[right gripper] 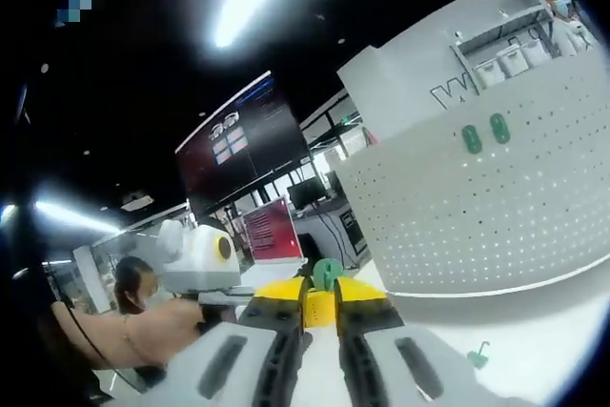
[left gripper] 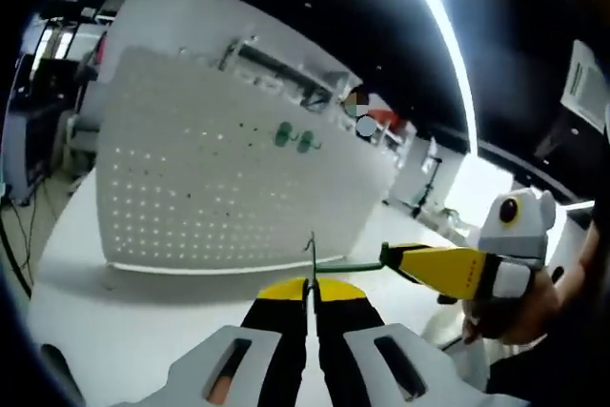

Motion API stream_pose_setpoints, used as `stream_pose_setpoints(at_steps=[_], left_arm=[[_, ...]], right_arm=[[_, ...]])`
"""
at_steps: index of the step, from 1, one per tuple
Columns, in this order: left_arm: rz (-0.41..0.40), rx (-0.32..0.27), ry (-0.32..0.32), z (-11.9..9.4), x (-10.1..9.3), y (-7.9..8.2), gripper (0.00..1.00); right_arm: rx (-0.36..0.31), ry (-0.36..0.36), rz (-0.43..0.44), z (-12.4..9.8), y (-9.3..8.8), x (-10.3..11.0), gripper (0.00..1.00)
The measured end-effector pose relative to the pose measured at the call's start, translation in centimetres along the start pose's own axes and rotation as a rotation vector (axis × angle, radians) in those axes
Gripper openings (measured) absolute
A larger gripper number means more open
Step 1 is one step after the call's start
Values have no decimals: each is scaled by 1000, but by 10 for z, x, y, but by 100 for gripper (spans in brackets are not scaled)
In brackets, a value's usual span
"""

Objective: Insert the hook assembly into the mounting plate slot until the hook locks in place.

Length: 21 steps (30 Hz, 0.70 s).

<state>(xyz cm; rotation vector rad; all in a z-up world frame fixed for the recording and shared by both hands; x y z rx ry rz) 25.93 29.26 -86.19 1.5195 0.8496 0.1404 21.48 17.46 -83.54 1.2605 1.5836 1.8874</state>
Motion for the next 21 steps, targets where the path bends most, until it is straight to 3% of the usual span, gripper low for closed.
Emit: stream_pose_setpoints(at_steps=[8,21], left_arm=[[189,31,-15,5,-11,-2,1],[252,-3,-37,13,-22,0,1]], right_arm=[[26,-10,55,7,-5,-5,11],[28,-33,72,2,-4,-12,8]])
Point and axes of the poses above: the point that each gripper's makers call its tool centre point, and the gripper's own axes: z roughly forward along the fingers, x roughly to its left, y roughly out of its top, the point moved 8 cm from there along -z, roughly backward along the fingers, and after that the axes turned 4 degrees about -y, right-handed, at the moved point
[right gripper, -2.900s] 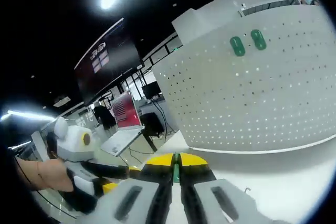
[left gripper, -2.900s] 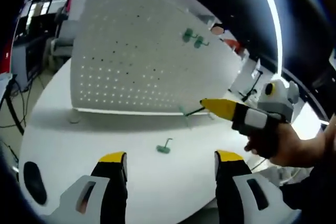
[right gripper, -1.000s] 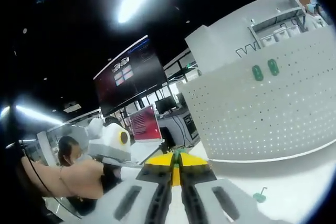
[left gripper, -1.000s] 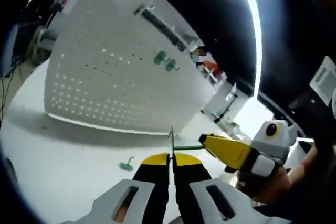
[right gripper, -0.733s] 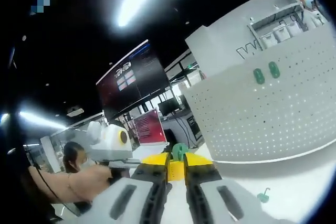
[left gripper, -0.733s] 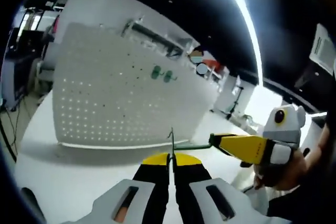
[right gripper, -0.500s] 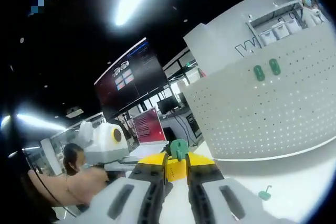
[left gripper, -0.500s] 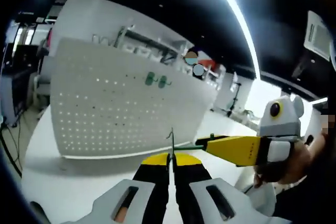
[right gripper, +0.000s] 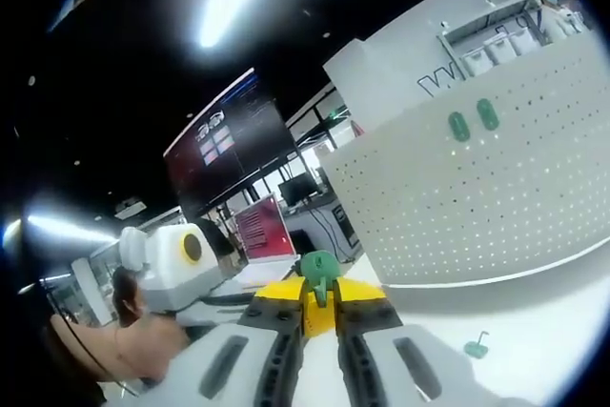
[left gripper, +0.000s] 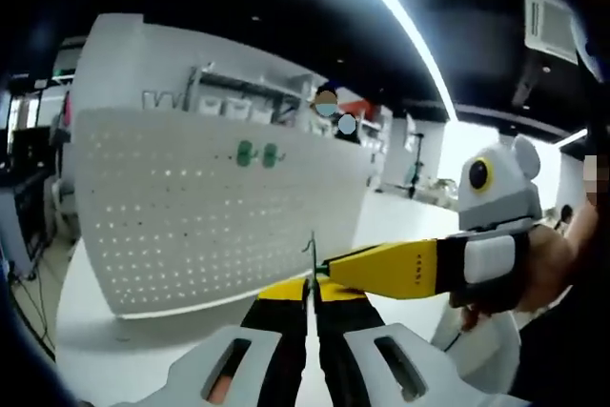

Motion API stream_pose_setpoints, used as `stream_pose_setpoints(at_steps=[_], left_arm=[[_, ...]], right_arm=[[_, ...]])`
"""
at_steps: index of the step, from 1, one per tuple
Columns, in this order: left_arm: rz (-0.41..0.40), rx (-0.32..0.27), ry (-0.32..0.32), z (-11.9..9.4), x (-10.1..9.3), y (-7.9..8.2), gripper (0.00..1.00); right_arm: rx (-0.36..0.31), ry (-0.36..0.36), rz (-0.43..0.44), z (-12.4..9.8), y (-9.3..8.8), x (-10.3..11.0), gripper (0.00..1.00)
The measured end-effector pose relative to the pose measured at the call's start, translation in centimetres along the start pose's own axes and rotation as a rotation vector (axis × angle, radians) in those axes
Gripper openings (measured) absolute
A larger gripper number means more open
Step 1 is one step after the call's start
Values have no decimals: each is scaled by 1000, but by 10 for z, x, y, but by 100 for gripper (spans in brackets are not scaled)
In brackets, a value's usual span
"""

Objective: Insert the hook assembly into the mounting plate slot until the hook locks in place.

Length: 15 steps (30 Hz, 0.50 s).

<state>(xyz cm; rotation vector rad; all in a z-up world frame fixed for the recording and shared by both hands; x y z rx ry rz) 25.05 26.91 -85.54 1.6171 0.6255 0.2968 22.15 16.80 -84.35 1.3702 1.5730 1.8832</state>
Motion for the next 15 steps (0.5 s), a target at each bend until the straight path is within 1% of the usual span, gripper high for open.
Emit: stream_pose_setpoints(at_steps=[2,3,4,5,6,7,11,13,15], left_arm=[[8,-1,2,0,1,1,1],[-27,5,0,2,1,0,1],[-39,5,3,2,2,-1,1],[-32,6,6,2,2,-2,1],[-25,10,7,2,2,-2,1],[-10,29,10,2,1,-4,1],[37,60,21,2,1,-7,1],[18,63,17,2,4,-11,2],[-24,76,18,2,5,-17,2]], right_arm=[[-3,3,2,0,0,0,7],[-1,6,4,0,0,0,6],[0,4,10,1,0,0,6],[4,4,30,1,-1,-2,6],[11,-2,77,1,-3,-2,5],[20,-15,98,2,-5,-5,4],[31,-20,93,3,-9,-6,2],[42,-27,99,4,-11,-7,2],[63,-45,95,6,-15,-9,1]])
Point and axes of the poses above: the point that each gripper's makers call its tool centre point, and the gripper's own axes: z roughly forward along the fingers, x roughly to its left, y roughly out of its top, the point moved 8 cm from there along -z, roughly backward along the fingers, and after that the axes turned 4 degrees about -y, right-handed, at the moved point
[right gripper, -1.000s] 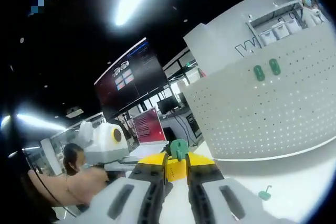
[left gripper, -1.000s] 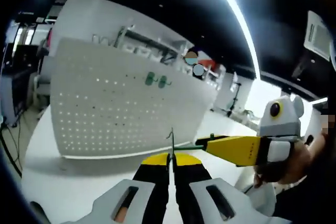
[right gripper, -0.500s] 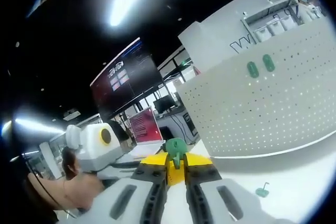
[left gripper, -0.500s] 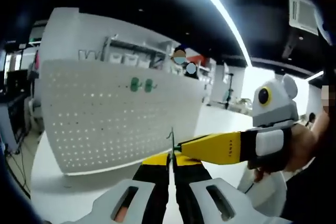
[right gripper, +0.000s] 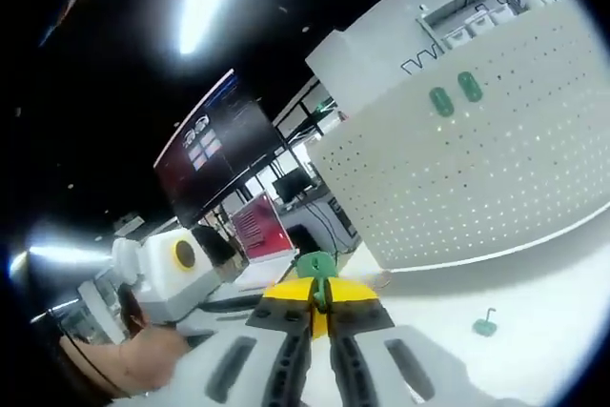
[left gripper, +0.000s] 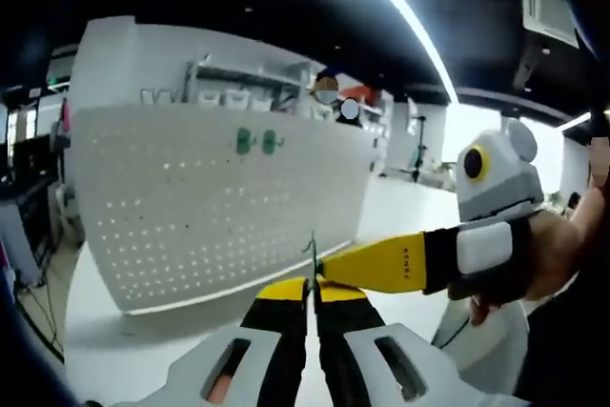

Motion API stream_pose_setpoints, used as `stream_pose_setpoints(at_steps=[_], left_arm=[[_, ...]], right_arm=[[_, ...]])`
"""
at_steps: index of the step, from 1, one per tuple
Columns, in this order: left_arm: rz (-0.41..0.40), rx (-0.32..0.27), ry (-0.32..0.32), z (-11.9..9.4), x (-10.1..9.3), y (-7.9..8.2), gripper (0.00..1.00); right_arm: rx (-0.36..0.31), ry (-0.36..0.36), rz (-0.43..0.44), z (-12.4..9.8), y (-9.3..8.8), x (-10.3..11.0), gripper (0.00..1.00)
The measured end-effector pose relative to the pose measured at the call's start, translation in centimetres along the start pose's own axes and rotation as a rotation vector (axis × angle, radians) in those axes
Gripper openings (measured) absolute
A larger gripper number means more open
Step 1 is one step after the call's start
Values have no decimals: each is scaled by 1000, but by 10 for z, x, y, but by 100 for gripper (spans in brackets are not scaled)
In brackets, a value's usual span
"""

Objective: Insert the hook assembly into the mounting plate slot until the hook locks in place.

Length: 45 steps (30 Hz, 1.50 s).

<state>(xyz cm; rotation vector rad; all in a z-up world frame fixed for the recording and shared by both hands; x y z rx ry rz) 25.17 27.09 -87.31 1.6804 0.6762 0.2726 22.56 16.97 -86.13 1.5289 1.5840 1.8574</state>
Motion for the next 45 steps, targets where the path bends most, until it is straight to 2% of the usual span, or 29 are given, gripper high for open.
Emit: stream_pose_setpoints(at_steps=[2,5,6,7,8,10,13,17,19,20,22,24,25,27,33,36,39,42,45], left_arm=[[-33,18,-5,1,1,-5,2],[26,47,-31,0,3,-8,3],[18,57,-43,-1,3,-9,3],[0,55,-49,-2,5,-10,3],[-54,32,-65,-2,5,-10,3],[-90,11,-70,-5,7,-12,4],[-114,19,-59,-6,7,-14,4],[-58,39,-35,-4,4,-12,3],[-47,34,-43,-5,3,-11,3],[-58,24,-55,-5,3,-10,4],[-138,-20,-79,-6,4,-9,4],[-136,-29,-77,-8,6,-9,6],[-125,-33,-74,-9,5,-7,9],[-74,-51,-58,-12,6,-3,17],[-147,-75,-53,-19,10,-4,39],[-146,-70,-50,-19,8,-6,47],[-92,-74,-8,-20,5,-4,58],[-120,-98,-23,-18,2,-2,70],[-115,-90,-40,-17,-4,-2,73]], right_arm=[[19,-26,11,1,-4,-1,1],[36,-27,8,2,-8,-2,0],[43,-24,17,3,-9,-2,0],[44,-20,21,3,-10,-3,0],[44,-17,22,3,-10,-3,0],[53,-10,7,4,-9,-1,0],[61,-10,-15,6,-11,1,0],[62,-10,-12,5,-11,-1,0],[56,-7,-10,3,-9,-1,0],[54,-6,-14,2,-8,-1,0],[51,-4,-23,2,-6,0,0],[44,-18,-109,2,-2,-1,0],[38,-20,-131,2,0,0,0],[34,-14,-120,1,1,0,0],[27,-10,-193,3,9,-2,0],[12,-5,-197,3,13,-2,0],[-5,-8,-208,3,18,-2,0],[-19,-16,-233,3,21,-2,0],[-16,-11,-308,3,23,-3,0]])
Point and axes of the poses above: the point that each gripper's makers call its tool centre point, and the gripper's own axes: z roughly forward along the fingers, x roughly to its left, y roughly out of its top, the point moved 8 cm from there along -z, roughly backward along the fingers, and after that the axes turned 4 degrees about -y, right-handed, at the moved point
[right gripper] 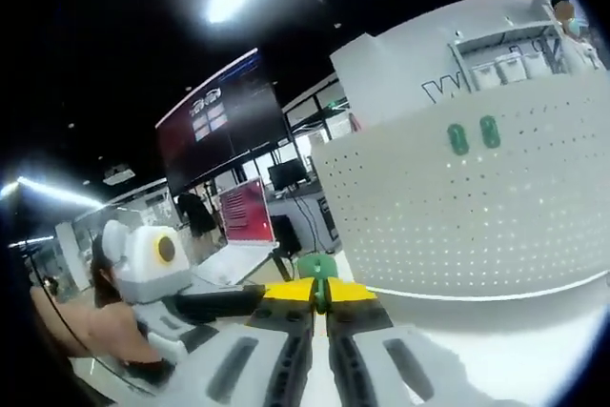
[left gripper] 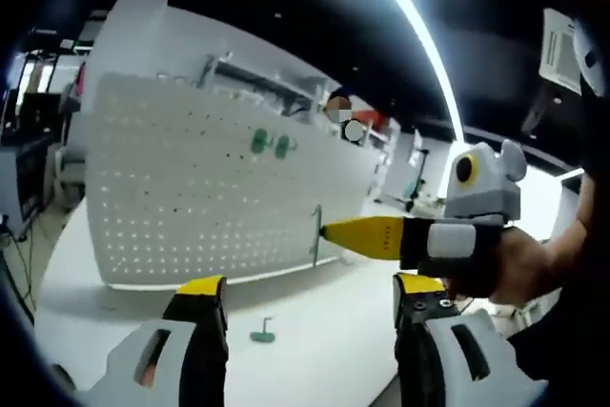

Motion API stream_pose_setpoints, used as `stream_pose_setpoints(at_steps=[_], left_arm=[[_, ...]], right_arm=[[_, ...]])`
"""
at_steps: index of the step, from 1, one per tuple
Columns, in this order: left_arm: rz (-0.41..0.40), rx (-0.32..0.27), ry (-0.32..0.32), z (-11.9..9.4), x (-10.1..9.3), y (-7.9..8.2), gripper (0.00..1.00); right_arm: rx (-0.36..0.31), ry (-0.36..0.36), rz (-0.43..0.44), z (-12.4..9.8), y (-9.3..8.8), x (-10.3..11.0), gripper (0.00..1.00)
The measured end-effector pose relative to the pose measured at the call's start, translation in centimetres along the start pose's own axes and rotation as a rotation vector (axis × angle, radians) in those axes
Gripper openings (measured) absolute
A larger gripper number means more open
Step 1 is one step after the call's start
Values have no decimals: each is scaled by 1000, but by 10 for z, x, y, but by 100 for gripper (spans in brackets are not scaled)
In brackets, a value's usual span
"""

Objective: Insert the hook assembly into the mounting plate slot until the hook locks in place.

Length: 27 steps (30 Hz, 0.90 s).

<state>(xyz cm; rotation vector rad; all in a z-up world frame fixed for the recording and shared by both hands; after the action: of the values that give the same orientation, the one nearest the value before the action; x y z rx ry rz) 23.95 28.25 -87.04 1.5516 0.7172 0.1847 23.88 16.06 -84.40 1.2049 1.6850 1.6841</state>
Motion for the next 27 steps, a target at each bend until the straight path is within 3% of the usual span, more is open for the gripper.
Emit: stream_pose_setpoints(at_steps=[4,7,10,17,22,27], left_arm=[[1,8,-11,0,-2,-1,81],[0,7,-13,-1,-3,-1,82],[-6,4,-10,-1,-5,-2,86],[-46,-14,4,-3,-8,-1,93],[-24,-41,8,-3,-8,10,98],[-24,-40,-1,-2,-8,10,100]], right_arm=[[-1,0,-44,0,2,-4,0],[-2,-18,-142,-1,5,-8,0],[-22,-28,-176,0,9,-10,0],[-38,-44,-204,6,11,-14,0],[-48,-43,-219,11,13,-15,0],[-71,-66,-220,16,18,-19,0]])
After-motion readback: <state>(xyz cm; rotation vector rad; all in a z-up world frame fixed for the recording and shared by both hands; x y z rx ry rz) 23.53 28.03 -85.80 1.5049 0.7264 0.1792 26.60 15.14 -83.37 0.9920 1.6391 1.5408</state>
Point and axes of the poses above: the point that each gripper's makers call its tool centre point, and the gripper's own axes: z roughly forward along the fingers, x roughly to its left, y roughly out of its top, the point moved 8 cm from there along -z, roughly backward along the fingers, and after that the axes turned 4 degrees about -y, right-handed, at the moved point
